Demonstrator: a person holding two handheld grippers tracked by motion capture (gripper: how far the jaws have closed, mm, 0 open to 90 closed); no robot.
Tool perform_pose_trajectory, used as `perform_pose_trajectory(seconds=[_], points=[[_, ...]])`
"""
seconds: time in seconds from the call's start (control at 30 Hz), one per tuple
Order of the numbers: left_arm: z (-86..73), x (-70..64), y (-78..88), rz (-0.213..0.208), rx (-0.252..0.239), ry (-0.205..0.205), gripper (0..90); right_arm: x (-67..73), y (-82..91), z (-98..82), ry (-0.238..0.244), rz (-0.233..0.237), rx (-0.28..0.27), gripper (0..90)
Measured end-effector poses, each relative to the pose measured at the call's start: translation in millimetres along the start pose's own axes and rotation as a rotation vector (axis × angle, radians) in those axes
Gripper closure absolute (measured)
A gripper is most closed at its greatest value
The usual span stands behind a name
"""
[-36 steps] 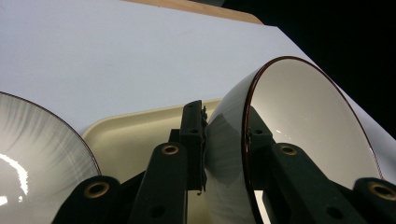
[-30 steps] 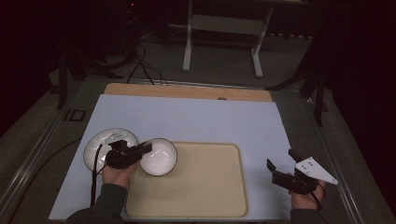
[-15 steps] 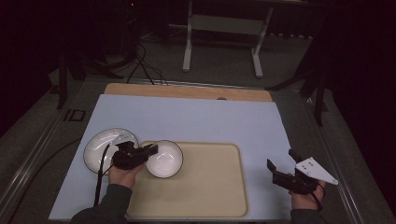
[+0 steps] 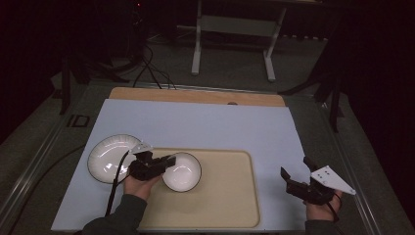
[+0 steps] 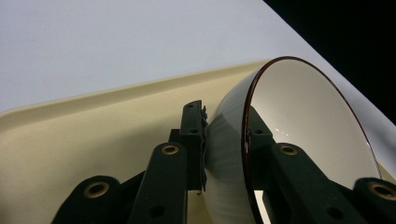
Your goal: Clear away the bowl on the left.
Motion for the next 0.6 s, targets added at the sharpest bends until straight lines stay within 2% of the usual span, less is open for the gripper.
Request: perform_pose_trajectory(seconds=[0.3, 0.47, 0.6], points=[[-5.2, -12.0, -19.7, -0.009, 0.041, -0.020, 76.4, -0.1, 0.5, 0.1, -0.001, 0.000, -0.001, 13.2], [-10.4, -15.2, -33.7, -0.025, 0.066, 0.005, 76.4, 0.2, 0.7, 0.1, -0.001, 0.001, -0.001, 13.2], [-11.8, -16.8, -40.3, -0.047, 0.060, 0.029, 76.4, -0.3, 1.0, -0.1, -0.002, 0.000, 0.000, 13.2]])
Point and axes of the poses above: each handheld gripper's, and its own axes: y roughly backward along the jaws, z roughly out of its top, x roughly to its left, the point moved 2 cm from there along -y, roughly forward along the jaws, and after that the axes turned 4 degrees about x, right-handed, at the moved point
